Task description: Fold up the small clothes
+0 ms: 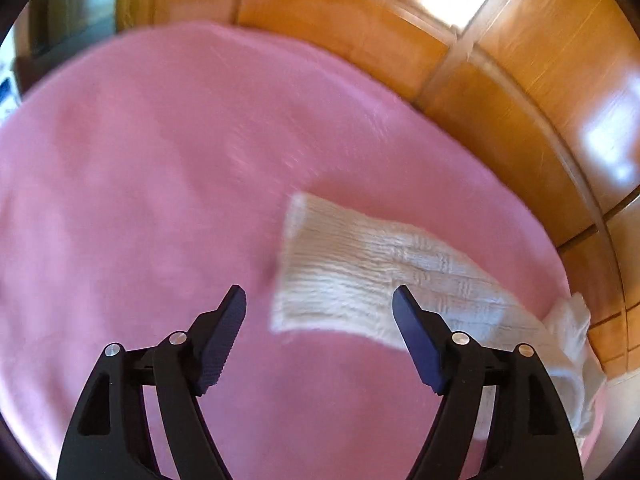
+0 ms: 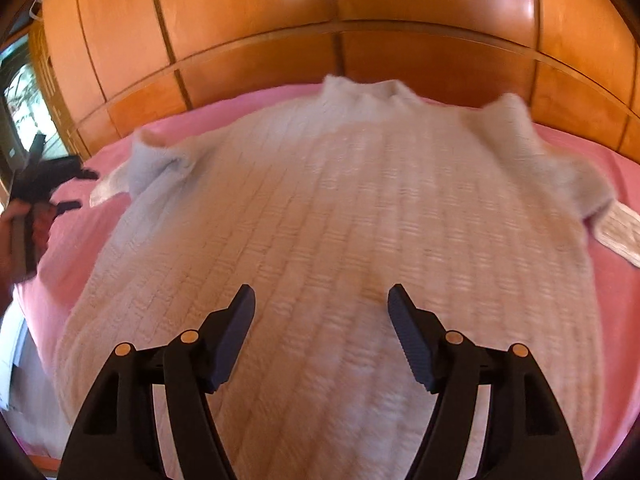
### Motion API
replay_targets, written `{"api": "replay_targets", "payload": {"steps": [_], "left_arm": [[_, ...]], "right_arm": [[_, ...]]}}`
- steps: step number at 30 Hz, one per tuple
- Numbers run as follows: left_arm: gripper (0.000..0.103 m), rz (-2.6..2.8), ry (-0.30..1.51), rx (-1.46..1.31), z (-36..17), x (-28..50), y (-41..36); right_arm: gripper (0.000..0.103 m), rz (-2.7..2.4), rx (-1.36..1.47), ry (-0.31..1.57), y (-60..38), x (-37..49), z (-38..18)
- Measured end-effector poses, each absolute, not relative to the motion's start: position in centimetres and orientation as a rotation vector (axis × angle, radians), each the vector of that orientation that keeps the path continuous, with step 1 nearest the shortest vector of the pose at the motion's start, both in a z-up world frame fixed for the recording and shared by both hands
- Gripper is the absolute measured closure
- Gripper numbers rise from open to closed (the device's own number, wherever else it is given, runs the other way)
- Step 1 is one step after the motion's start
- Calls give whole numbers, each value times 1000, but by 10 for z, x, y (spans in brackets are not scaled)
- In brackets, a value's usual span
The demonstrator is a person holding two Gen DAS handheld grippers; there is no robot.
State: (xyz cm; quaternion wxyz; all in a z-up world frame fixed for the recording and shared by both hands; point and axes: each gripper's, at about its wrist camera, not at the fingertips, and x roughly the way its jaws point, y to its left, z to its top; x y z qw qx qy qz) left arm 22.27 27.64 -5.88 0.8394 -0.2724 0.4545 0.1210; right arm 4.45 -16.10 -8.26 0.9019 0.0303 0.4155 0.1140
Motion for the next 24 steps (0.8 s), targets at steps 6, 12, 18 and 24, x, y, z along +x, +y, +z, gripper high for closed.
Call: {"api": "replay_targets", "payload": {"steps": [6, 12, 18, 24], "left_arm": [[100, 303, 891, -499, -36, 215, 292], [100, 578, 766, -519, 17, 171, 375], [102, 677, 660, -515, 52, 139, 416], [102, 579, 462, -550, 82, 92, 402]], "right_arm": [[19, 242, 35, 846, -156, 45, -99], [16, 251, 44, 846, -158, 48, -101], [15, 248, 36, 844, -157, 48, -102], [15, 243, 28, 839, -156, 46, -102]]}}
